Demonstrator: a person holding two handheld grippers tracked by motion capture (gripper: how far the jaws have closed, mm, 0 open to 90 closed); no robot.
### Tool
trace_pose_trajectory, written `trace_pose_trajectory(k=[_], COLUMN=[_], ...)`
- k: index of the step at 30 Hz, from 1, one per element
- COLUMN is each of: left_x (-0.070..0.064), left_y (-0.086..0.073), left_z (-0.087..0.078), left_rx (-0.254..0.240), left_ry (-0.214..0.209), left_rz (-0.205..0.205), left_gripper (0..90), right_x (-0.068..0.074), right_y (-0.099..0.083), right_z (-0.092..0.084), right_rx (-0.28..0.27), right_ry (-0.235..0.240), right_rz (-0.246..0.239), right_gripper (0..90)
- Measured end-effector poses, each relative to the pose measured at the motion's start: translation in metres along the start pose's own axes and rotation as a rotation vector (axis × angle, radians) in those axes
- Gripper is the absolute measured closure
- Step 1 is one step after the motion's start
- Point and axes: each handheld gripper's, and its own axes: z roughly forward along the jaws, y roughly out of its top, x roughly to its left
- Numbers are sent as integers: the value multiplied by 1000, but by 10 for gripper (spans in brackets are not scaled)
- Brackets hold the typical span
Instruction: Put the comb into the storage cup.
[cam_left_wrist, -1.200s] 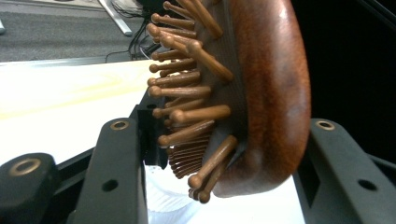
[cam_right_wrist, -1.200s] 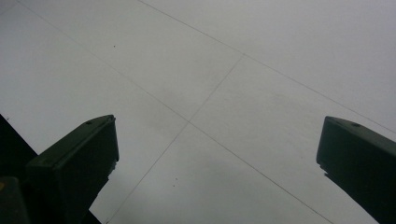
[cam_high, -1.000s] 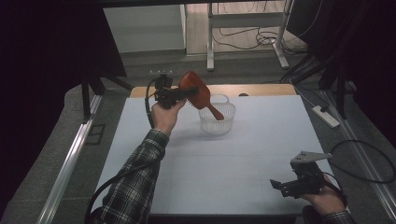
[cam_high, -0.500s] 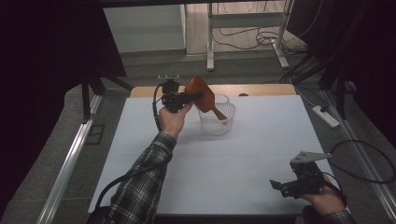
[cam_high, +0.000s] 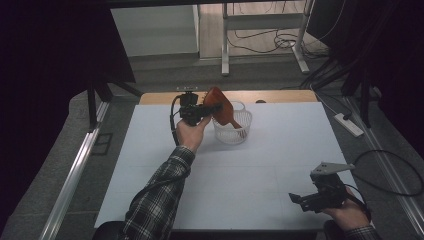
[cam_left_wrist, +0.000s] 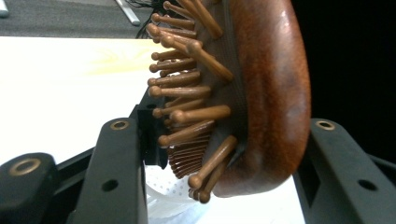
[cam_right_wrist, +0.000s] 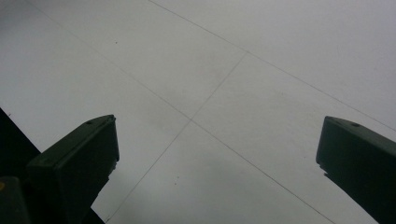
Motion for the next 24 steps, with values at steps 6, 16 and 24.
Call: trace_pose_trajectory(k=[6,16,24], left_x=[5,16,19], left_y=[-7,-13,-13], left_z=[3,3,3], left_rx=[5,-10,-2], left_ry=[14,2,2], left_rz=[-16,-78,-77], left_gripper=[517,497,459], right_x=[0,0,0], right_y=[0,1,1], right_z=[0,1,2], right_rx=[1,8,13], right_ry=[0,0,1], right_rz=[-1,-1,-2], right_gripper=[0,0,0])
